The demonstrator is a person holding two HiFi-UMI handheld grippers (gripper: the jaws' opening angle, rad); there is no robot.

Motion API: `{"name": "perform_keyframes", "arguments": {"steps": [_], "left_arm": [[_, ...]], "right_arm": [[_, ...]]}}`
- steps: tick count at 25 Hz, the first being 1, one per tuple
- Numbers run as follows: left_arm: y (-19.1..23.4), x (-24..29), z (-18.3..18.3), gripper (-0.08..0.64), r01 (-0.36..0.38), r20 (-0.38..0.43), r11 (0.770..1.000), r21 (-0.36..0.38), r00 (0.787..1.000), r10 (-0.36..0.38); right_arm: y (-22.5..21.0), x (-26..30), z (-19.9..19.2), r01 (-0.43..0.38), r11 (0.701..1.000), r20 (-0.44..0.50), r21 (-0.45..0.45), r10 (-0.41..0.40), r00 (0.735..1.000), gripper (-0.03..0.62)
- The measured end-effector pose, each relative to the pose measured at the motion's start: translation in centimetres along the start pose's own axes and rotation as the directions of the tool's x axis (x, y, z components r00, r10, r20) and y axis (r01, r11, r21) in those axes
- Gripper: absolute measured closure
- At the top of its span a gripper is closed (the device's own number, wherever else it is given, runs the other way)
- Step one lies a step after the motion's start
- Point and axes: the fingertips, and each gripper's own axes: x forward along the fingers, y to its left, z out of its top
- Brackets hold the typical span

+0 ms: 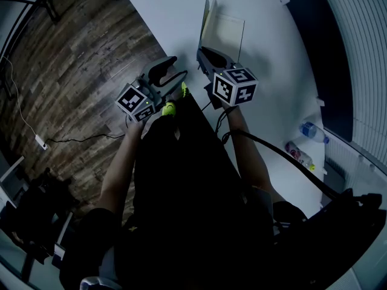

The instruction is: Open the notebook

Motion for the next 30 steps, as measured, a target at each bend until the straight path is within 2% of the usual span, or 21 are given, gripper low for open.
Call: {"name": "perform_keyframes", "arguments": {"steps": [17,30], "left_arm": [[1.4,-2.3,0.3,0.359,-0.087,0.035,0.996,-0.01,0.996,0.088],[2.8,-3.4,-0.5,0.359,-0.139,0.041,0.99,-0.026,0.989,0.14]], "right_arm": [[2.2,3.6,-0.9,-0.084,0.995,-0.071,-0.055,0.08,0.994,0.535],[3.1,6.6,-2.6,-0.136,0.989,-0.124,-0.062,0.128,0.984,0.535]]}}
